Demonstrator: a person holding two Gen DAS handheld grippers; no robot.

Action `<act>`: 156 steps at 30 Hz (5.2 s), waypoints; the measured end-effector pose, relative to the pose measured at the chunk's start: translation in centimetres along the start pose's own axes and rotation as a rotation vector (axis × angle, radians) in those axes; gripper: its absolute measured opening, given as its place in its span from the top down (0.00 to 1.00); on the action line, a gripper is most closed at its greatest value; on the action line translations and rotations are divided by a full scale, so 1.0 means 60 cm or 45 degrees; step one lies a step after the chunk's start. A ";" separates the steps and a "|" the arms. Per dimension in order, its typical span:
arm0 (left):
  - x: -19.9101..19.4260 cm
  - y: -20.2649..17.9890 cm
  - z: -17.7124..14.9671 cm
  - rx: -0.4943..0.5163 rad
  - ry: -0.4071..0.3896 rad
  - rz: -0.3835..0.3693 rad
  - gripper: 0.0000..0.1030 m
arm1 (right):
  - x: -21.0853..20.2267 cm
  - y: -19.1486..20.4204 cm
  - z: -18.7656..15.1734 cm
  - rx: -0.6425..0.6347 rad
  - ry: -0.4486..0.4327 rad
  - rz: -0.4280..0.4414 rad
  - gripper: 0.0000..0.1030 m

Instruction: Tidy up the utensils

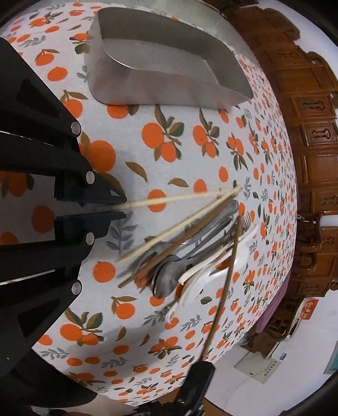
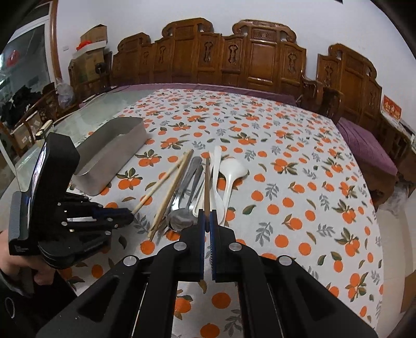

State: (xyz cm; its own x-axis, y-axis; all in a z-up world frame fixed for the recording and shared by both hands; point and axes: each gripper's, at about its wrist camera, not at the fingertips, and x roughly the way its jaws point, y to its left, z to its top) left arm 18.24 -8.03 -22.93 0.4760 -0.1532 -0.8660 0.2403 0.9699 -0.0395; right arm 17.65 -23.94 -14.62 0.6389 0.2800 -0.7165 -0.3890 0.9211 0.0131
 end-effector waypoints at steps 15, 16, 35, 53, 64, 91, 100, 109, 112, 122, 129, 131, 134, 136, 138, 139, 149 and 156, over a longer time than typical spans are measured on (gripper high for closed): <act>-0.141 0.072 -0.001 -0.029 -0.186 0.009 0.96 | -0.039 0.024 0.018 -0.061 -0.093 -0.032 0.96; -0.150 0.078 -0.001 -0.030 -0.196 0.011 0.96 | -0.041 0.027 0.019 -0.070 -0.096 -0.039 0.96; -0.162 0.229 -0.003 -0.152 -0.147 0.082 0.96 | -0.058 0.080 0.072 -0.214 -0.180 -0.157 0.96; -0.126 0.270 0.015 -0.188 -0.059 0.040 0.91 | -0.062 0.191 0.137 -0.265 -0.237 -0.013 0.96; -0.243 0.312 -0.026 -0.178 -0.230 0.145 0.71 | -0.016 0.263 0.177 -0.282 -0.245 0.079 0.96; -0.270 0.350 -0.046 -0.264 -0.300 0.107 0.71 | 0.034 0.342 0.265 -0.273 -0.378 0.114 0.96; -0.274 0.347 -0.048 -0.258 -0.302 0.095 0.71 | 0.111 0.338 0.213 -0.160 -0.143 0.183 0.96; -0.269 0.338 -0.049 -0.241 -0.295 0.104 0.71 | 0.138 0.340 0.157 -0.165 -0.004 0.295 0.86; -0.266 0.332 -0.050 -0.231 -0.294 0.109 0.71 | 0.136 0.330 0.159 -0.134 0.027 0.391 0.66; -0.250 0.266 -0.044 -0.161 -0.292 0.120 0.55 | 0.063 0.218 0.138 -0.074 -0.024 0.349 0.66; -0.212 0.175 -0.032 -0.097 -0.256 0.048 0.55 | 0.010 0.086 0.080 -0.015 -0.044 0.154 0.66; -0.195 0.148 -0.025 -0.089 -0.242 0.017 0.55 | 0.000 0.055 0.061 -0.003 -0.035 0.107 0.66; -0.169 0.111 -0.016 -0.075 -0.218 -0.020 0.55 | -0.009 0.020 0.032 0.021 -0.025 0.072 0.66; -0.152 0.089 -0.010 -0.060 -0.200 -0.033 0.55 | -0.012 0.003 0.014 0.043 -0.023 0.061 0.66; -0.133 0.065 -0.003 -0.047 -0.176 -0.052 0.55 | -0.009 0.003 0.004 0.035 -0.001 0.058 0.66; -0.129 0.059 -0.003 -0.046 -0.168 -0.057 0.55 | -0.007 0.001 0.001 0.020 0.005 0.046 0.66; -0.049 -0.012 0.024 -0.077 -0.040 -0.166 0.55 | 0.010 -0.033 -0.016 0.080 0.037 0.034 0.66; -0.012 -0.049 0.045 -0.107 0.023 -0.204 0.62 | 0.015 -0.043 -0.022 0.078 0.041 -0.002 0.66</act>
State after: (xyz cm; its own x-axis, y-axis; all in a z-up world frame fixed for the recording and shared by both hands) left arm 19.45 -11.28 -20.84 0.4219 -0.3044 -0.8540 0.2397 0.9459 -0.2187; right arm 18.34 -26.40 -16.21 0.6175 0.2707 -0.7385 -0.3460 0.9367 0.0540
